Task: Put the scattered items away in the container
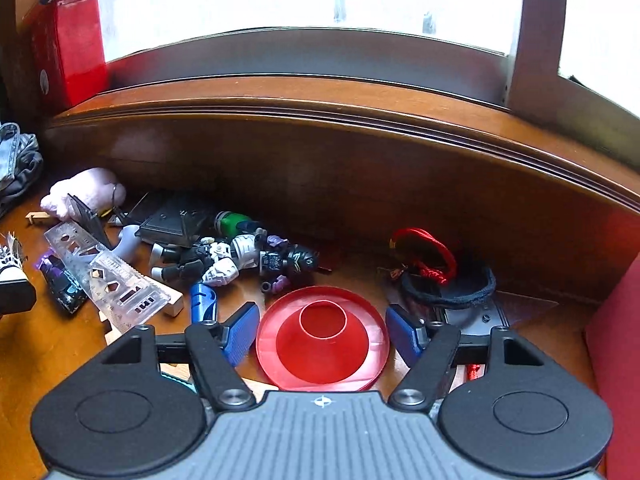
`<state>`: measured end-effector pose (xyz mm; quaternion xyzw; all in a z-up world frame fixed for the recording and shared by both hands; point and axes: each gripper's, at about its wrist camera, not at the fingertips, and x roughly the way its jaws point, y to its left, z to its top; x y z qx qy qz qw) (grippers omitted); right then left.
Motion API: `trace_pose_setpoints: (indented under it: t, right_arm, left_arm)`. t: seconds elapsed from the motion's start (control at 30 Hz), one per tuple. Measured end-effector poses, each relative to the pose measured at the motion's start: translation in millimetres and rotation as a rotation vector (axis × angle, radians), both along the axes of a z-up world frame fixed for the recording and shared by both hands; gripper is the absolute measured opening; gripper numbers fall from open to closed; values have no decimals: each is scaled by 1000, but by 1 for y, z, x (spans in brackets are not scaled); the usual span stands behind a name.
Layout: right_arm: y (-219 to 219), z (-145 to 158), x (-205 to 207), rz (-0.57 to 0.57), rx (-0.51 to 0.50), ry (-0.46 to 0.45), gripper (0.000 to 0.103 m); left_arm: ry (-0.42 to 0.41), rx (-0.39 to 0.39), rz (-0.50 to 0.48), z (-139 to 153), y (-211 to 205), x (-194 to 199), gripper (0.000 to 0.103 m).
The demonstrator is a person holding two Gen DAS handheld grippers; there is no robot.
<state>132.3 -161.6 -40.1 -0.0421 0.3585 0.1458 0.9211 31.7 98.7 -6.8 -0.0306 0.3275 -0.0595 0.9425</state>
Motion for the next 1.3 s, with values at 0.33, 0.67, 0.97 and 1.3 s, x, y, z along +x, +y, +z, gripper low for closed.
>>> trace_pose_setpoints:
  t: [0.33, 0.67, 0.97, 1.3]
  right_arm:
    - [-15, 37, -26, -5, 103, -75, 71]
    - [-16, 58, -68, 13, 141, -74, 71]
    - [-37, 76, -118, -30, 151, -123, 71]
    - [-81, 83, -168, -114, 200, -147, 72]
  left_arm:
    - [-22, 4, -28, 8, -9, -2, 68]
    - [-44, 7, -79, 16, -24, -16, 68]
    - [-20, 17, -202, 21, -56, -33, 68]
    - [-22, 45, -339, 30, -108, -58, 68]
